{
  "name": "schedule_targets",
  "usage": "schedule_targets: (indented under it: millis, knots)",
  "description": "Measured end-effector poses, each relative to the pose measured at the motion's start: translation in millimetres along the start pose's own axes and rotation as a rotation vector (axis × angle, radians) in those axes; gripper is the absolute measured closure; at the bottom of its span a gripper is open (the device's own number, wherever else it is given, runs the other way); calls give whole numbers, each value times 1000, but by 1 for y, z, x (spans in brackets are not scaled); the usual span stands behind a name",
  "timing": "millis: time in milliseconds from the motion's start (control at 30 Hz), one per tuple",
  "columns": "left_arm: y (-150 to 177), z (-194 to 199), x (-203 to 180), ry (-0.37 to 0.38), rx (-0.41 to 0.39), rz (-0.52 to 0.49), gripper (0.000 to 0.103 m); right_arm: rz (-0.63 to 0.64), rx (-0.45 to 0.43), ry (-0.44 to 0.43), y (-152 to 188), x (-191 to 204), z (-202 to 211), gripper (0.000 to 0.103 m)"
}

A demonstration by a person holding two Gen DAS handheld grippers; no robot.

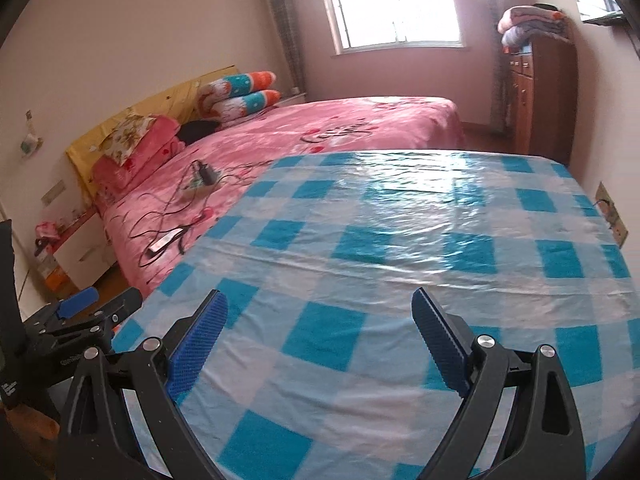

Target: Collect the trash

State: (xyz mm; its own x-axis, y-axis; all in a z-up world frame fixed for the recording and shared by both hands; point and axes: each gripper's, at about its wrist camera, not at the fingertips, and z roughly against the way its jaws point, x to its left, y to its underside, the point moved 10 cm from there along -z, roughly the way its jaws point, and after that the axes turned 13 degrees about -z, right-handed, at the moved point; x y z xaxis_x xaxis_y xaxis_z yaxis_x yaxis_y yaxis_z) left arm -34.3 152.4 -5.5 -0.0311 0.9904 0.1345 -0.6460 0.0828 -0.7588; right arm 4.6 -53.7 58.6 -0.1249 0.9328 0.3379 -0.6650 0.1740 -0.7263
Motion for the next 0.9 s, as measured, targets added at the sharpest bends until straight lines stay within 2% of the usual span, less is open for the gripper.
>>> schedule_targets:
  millis: [400,900]
  knots:
    - [-25,-8,-60,47,-22,-74,4,-56,-71,91,-23,-58,16,11]
    - [-41,-17,-125,68,-30,-179,4,-58,-154,188,-39,-103,39,11]
